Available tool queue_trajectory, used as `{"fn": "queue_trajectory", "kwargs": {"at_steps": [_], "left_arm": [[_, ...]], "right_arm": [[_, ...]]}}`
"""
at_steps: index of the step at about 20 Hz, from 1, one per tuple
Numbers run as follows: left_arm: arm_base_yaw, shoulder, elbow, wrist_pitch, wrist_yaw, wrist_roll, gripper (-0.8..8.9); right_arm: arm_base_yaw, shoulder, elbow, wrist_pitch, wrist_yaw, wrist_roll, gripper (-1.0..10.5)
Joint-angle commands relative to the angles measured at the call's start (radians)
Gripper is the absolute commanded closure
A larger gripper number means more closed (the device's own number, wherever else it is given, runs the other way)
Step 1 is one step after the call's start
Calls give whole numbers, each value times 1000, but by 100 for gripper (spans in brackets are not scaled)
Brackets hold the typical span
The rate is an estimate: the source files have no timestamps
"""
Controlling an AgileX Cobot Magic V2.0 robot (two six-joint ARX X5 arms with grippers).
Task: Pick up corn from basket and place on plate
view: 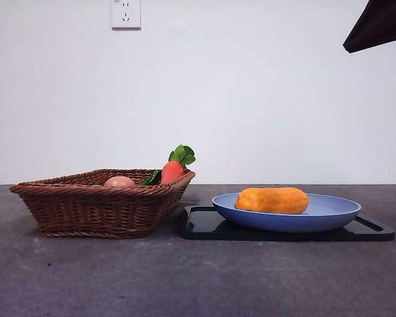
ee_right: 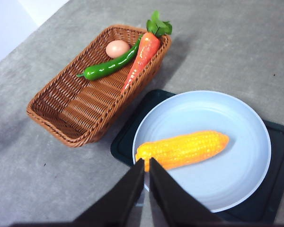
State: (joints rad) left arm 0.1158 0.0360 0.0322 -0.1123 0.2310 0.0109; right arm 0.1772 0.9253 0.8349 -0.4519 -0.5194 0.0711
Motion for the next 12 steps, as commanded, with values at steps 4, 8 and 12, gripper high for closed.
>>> {"fn": "queue_trajectory", "kwargs": {"at_steps": [4, 8, 12], "left_arm": [[3, -33, -29, -60, -4, -5, 805], [3, -33, -29, -59, -3, -4, 805], [3, -33, -29, -59, -3, -4, 805]], "right_arm": [[3, 6, 6, 11, 0, -4, 944], [3, 6, 6, 11, 0, -4, 944], [3, 6, 6, 11, 0, -4, 944]]}}
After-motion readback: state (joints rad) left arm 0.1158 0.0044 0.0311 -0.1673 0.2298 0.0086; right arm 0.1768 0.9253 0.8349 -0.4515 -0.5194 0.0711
